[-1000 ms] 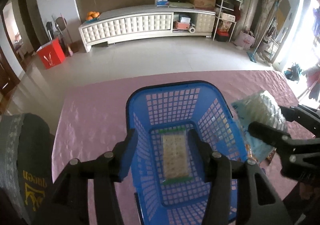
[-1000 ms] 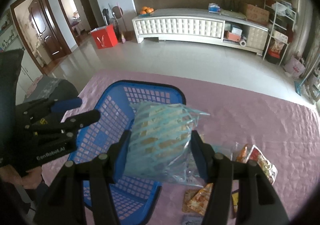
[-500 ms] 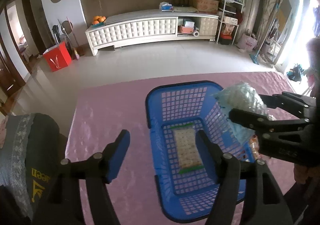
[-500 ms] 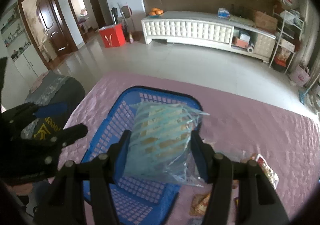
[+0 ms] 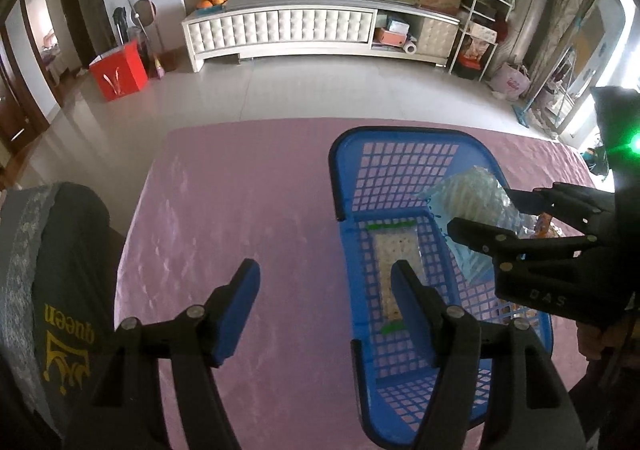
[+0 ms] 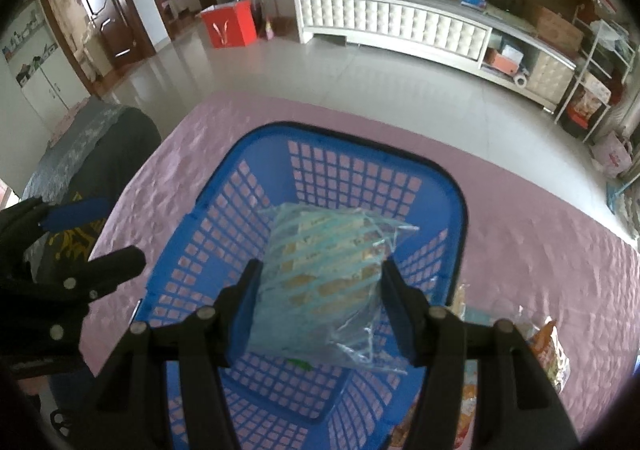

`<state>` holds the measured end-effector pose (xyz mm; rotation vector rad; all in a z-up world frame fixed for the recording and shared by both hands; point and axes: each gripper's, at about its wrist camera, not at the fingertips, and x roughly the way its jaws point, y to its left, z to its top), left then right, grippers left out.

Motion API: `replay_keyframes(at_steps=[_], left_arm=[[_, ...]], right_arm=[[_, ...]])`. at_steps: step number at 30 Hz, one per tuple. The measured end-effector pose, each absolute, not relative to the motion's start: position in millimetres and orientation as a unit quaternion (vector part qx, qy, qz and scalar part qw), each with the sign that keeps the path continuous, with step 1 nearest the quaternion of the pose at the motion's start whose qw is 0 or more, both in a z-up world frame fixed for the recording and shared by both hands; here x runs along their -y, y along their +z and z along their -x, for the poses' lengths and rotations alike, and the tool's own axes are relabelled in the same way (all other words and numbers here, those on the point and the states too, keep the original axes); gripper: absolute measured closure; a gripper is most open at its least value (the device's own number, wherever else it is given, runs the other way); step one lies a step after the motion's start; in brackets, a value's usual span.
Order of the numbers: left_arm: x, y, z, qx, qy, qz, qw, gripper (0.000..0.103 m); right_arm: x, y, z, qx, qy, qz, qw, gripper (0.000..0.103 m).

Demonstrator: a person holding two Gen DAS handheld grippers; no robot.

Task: Organize snacks
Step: 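Drop the cracker pack and wafer bag into the blue basket with both grippers, then move both tools back over the snack pile and grasp the gum pack with the left gripper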

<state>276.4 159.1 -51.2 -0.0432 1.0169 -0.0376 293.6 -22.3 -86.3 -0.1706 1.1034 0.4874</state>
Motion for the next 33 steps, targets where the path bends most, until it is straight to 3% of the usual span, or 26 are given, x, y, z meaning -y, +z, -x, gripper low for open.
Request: replay_keyframes(at_steps=[5,7,9,29,33], left_arm=[[-155.9,-50.2,-273.8,-0.489,-0.019,0.022,0.872,0.037],[-152.6,-49.1,-268.0,-0.487,-0.024,0.015,0.873,0.037],[-146.1,-46.4,-261.4,-0.485,-0.024,0.000,0.874,0.037],[-58.5,28.7,-191.9,-0.427,-0.060,-0.041,0.901,0.037],[-30.6,30.4,-185.5,-0.419,-0.075,-0.044,0.904,0.028]], right_arm=[[24.5,-86.3,-290.5,-0.503,0.220,0.102,0.830,0.035],[27.7,-80.0,-287.0,-0.491,0.218,0.105,0.837,0.017],[33.5,-69.5,-282.2,-0.479,0.217,0.103,0.844,0.013],[146.1,14.4,-207.6,-0.442,0.182,0.041,0.878,0.012],[169.6,19.5,-192.8,-0.436,0.165,0.036,0.884,0.012]])
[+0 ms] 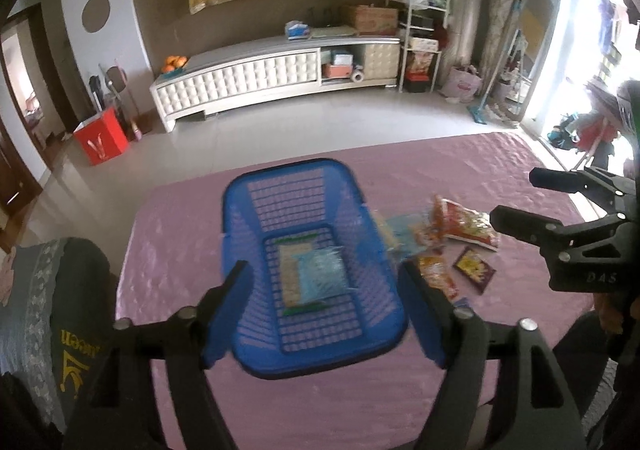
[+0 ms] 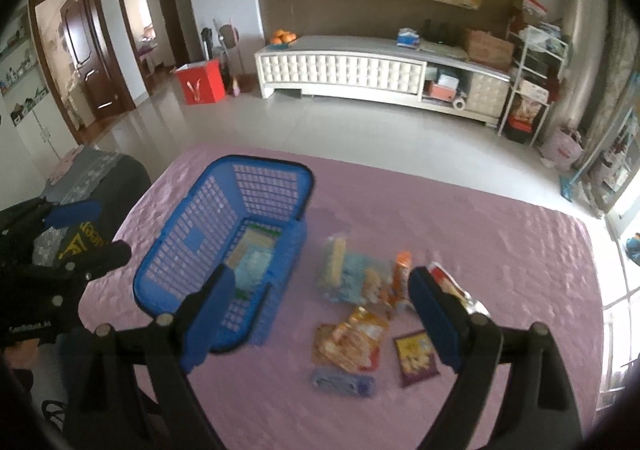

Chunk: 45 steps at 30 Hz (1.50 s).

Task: Organize snacks
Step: 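Move both tools back over the snack pile and grasp the gum pack with the left gripper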

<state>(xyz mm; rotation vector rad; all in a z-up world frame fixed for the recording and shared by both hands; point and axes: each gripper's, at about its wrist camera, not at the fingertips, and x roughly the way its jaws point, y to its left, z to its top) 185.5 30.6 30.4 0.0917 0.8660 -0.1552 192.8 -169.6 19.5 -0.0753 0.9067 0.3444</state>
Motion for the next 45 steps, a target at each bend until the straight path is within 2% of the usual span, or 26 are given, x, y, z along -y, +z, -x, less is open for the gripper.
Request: replay_keyframes(at_steps=[3,22,37,41,45], left_arm=[[-9.3,24.2,-183.6,-0.420,-0.090,-0.048,0.902,0.024],[111.4,-66.9,-185.8,-0.481,-0.158,-0.070,0.859,0.024],[153.7,-149.5,-193.4,-0.518,-0.201,-0.188,0.810,0.024],[156.6,-169.5,-202.9,-0.534,-0.211,-0.205,0.793,0.025],[152.7,-189.2,-213.0,-0.550,-0.213,-0.216,0.778,0.031]], right_arm=[[186.3,17.9,-184.4,-0.437,0.156,0.033,0.885,0.012],[282.4,-60.9,-156.8,-0.490,0.120,0.019,0.863,0.012],[302.4,-135.8,-159.4,-0.535,0.134,0.024,0.834,0.012],[305.4,-149.7,-163.7,-0.545,0.136,0.018,0.827,0.012],[308.2,-158.8,-167.2,-0.551,0.139,0.009,0.823,0.012]])
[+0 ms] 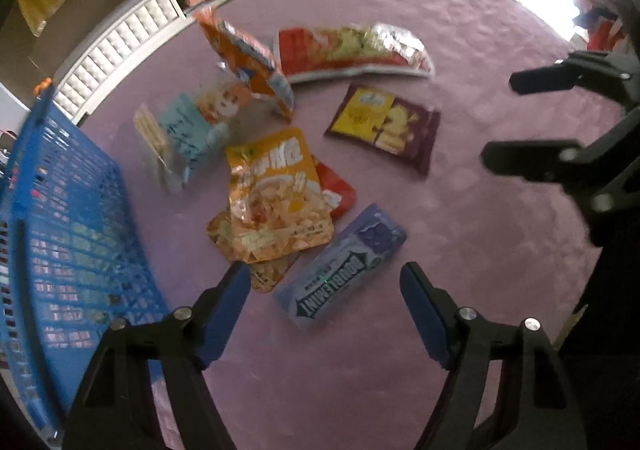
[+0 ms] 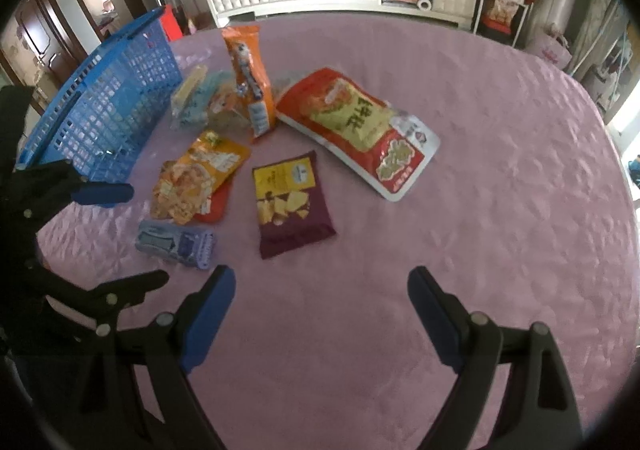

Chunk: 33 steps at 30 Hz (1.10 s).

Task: Organize snacks
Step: 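Move both tools back over the snack pile and grasp the gum pack with the left gripper, then grasp the red-and-yellow pouch with the right gripper while the left gripper holds the gum pack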

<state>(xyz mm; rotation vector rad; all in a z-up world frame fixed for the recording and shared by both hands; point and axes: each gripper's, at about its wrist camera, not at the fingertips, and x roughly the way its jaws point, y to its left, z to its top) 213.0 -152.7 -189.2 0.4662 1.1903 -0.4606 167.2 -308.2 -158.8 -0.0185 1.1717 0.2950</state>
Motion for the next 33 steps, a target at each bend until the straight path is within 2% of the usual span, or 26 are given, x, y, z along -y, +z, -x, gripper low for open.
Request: replay_keyframes(at_steps=[4,5,8,12,15,21,26,33], left_arm=[[147.6,-202.5,-222.3,-0.570,-0.221,-0.191,0.768,0.036],[146.9,-203.9,-222.8,-0.573,-0.227,-0.182,0.766,0.042],[148.6,-207.4,-219.4,-0.568,-0.233,-0.185,0.767,0.045],[149.5,-207.3,-215.3,-0.573,-0.238,-0.178,0.764,0.065],[152.3,-206.1,-204.2,-0.565,-0.242,-0.187,0.766,0.069],[141.9,-180.7,-196.7,-0.537,-0.232,-0.125,0.802,0.072],[136.3,-151.1,-210.6,-0.502,-0.211,-0.086,0.834,0.075],[132.2,-141.1,-236.0,-0.497,-0.180,-0.040,0.848,0.081]], right_arm=[[311.0,-164.8,-169.7,-0.557,0.136,0.005,0.819,0.012],[311.6,-165.9,-170.0,-0.558,0.135,0.005,0.819,0.012],[313.2,-166.2,-170.5,-0.560,0.130,0.005,0.819,0.012],[313.9,-163.5,-173.6,-0.561,0.122,0.003,0.819,0.012],[314.9,-158.2,-173.4,-0.559,0.119,0.007,0.821,0.012],[316.6,-140.2,-179.7,-0.542,0.124,0.024,0.831,0.012],[317.9,-124.3,-203.2,-0.522,0.137,0.037,0.841,0.012],[305.2,-132.2,-252.5,-0.514,0.168,0.084,0.837,0.012]])
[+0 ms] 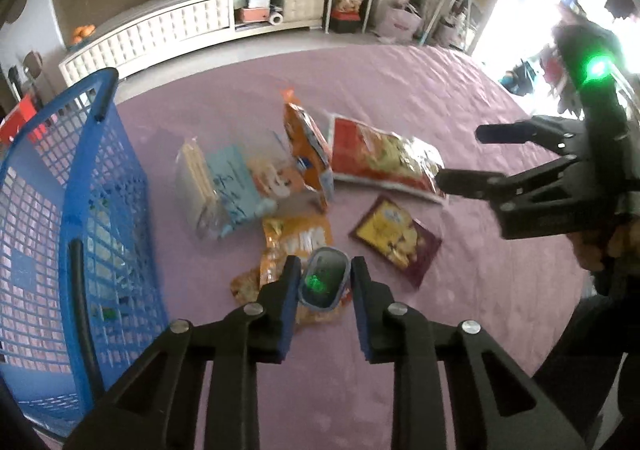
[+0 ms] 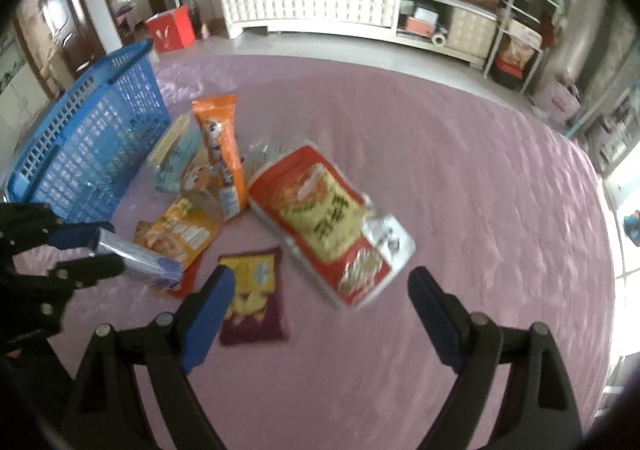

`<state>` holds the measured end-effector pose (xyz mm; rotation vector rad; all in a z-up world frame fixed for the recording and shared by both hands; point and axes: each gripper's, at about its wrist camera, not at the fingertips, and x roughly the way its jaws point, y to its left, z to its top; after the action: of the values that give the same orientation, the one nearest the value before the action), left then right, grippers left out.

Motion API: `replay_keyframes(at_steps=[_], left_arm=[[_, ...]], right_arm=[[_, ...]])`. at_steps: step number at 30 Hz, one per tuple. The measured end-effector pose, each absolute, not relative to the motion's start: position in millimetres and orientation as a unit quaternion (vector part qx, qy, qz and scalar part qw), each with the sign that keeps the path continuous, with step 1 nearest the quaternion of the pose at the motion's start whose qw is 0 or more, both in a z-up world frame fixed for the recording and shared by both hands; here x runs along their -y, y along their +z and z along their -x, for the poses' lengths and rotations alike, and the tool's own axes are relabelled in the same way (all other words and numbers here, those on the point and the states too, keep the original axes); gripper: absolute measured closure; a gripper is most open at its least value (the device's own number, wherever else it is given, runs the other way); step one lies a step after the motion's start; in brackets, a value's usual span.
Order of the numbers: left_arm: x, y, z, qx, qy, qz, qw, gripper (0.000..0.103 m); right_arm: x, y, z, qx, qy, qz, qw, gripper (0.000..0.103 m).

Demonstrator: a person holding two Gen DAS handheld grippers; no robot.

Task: Organize snacks
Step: 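Grasp the red-and-yellow pouch with the right gripper while the left gripper holds the gum pack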

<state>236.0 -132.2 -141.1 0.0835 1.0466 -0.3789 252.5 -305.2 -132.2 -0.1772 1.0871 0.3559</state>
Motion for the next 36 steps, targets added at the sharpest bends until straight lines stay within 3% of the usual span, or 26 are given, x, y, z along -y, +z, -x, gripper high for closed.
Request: replay_keyframes(at_steps=[14,18,20,27,36], left_arm=[[142.9,-148.1,-265.1,-0.497,-0.187,-0.036,0.847,0.085],[144.7,-145.7,-266.0,-0.500,-0.186,-0.034,0.845,0.085],[144.1,-143.9,-264.4,-0.499,-0.187,-0.036,0.845,0.085],[138.9,-144.2,-261.1,-0.499,-0.182,-0.018,0.847,0.085],[128.7,-119.5,-250.0,-0.479,-0.194,-0.009,0.856,0.085]], right_arm=[[289.2,-195.6,-319.0,-0.558,0.253,0.141,0.778,0.012],[285.0,-199.8,-316.6,-0.535,0.274,0.163,0.783,0.008],[286.5,-198.0,-312.0,-0.526,0.279,0.161,0.787,0.013],[282.2,-187.6,-296.3,-0.521,0.267,0.154,0.796,0.049],[280.0,-151.3,-269.0,-0.506,0.240,0.142,0.816,0.054]])
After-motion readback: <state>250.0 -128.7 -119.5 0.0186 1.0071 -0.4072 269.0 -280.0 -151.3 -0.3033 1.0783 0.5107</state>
